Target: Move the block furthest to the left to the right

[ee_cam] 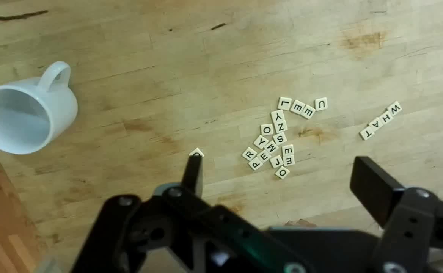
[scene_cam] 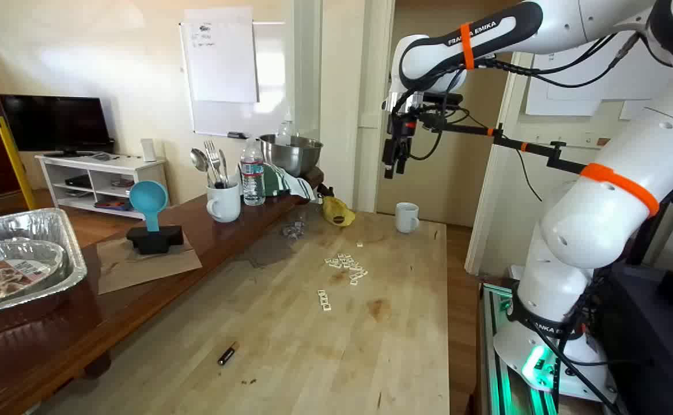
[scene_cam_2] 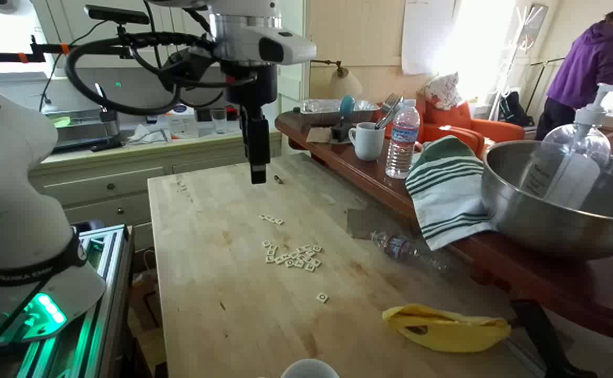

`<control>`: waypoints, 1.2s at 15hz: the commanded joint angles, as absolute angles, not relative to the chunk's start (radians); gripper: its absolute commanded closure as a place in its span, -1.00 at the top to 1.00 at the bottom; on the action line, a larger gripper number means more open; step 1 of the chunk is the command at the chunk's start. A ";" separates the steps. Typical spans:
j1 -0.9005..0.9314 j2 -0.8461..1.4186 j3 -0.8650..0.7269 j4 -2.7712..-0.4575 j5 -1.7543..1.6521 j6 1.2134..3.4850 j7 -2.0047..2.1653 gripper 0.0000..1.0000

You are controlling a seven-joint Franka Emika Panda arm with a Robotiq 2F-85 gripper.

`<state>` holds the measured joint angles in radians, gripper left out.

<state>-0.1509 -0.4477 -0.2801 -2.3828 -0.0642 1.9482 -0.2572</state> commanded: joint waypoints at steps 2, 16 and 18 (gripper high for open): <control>-0.162 -0.446 -0.270 -2.381 -0.059 1.946 -0.262 1.00; 0.026 -0.448 -0.185 -2.663 0.022 2.217 -0.509 1.00; 0.070 -0.432 -0.187 -2.705 0.063 2.313 -0.571 1.00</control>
<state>0.0192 -0.4418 -0.1799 -2.6423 0.0075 2.1994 -0.4782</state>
